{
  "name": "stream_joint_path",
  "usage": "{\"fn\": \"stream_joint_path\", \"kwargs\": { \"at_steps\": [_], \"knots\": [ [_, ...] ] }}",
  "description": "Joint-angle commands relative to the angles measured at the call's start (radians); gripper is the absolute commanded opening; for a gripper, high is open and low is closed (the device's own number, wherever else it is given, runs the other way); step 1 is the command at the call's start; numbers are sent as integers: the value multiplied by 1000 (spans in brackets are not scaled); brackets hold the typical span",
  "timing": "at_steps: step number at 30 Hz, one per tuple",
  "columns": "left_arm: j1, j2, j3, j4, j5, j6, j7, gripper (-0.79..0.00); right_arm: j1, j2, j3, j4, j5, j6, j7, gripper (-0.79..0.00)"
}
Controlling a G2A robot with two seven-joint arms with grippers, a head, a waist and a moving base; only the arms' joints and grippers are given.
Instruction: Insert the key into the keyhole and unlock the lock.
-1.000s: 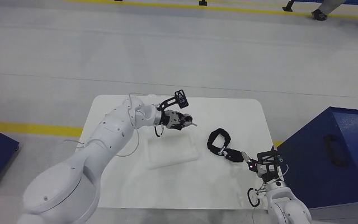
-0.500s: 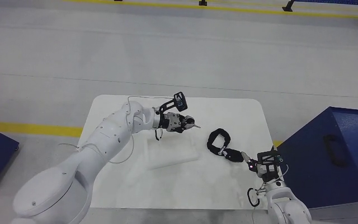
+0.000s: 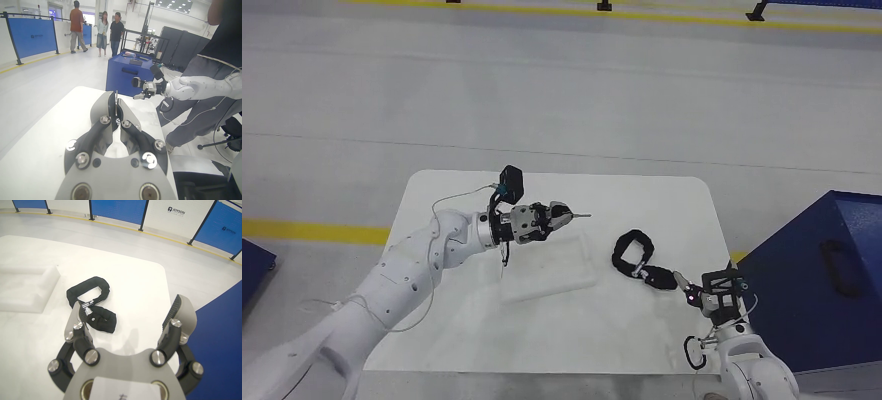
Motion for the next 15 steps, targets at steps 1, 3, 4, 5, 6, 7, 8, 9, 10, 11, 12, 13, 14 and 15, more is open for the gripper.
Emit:
{"fn": "stream_joint_path", "kwargs": {
  "at_steps": [1, 3, 4, 5, 6, 7, 8, 9, 10, 11, 12, 13, 14, 15],
  "knots": [
    [0, -1, 0, 1, 0, 0, -1, -785, 15, 2, -3, -18, 5, -63, 66, 0],
    [0, -1, 0, 1, 0, 0, -1, -785, 64, 9, 52, -39, 120, -156, 205, 0],
    [0, -1, 0, 1, 0, 0, -1, -785, 93, 14, 75, -42, 161, -211, 294, 0],
    [0, -1, 0, 1, 0, 0, -1, -785, 128, 19, 95, -40, 217, -266, 382, 0],
    [0, -1, 0, 1, 0, 0, -1, -785, 171, 24, 113, -18, 293, -308, 486, 0],
    [0, -1, 0, 1, 0, 0, -1, -785, 225, 30, 117, 10, 357, -360, 617, 0],
    [0, -1, 0, 1, 0, 0, -1, -785, 286, 37, 113, 45, 423, -421, 746, 0],
    [0, -1, 0, 1, 0, 0, -1, -785, 352, 43, 105, 97, 485, -454, 874, 0],
    [0, -1, 0, 1, 0, 0, -1, -785, 422, 46, 92, 156, 550, -450, 985, 0],
    [0, -1, 0, 1, 0, 0, -1, -785, 489, 48, 66, 219, 623, -445, 1098, 0],
    [0, -1, 0, 1, 0, 0, -1, -785, 557, 49, 34, 284, 696, -436, 1216, 0],
    [0, -1, 0, 1, 0, 0, -1, -785, 622, 49, 10, 351, 762, -409, 1304, 0],
    [0, -1, 0, 1, 0, 0, -1, -785, 681, 48, -20, 413, 802, -378, 1383, 0],
    [0, -1, 0, 1, 0, 0, -1, -785, 733, 45, -54, 478, 857, -343, 1469, 0]
  ]
}}
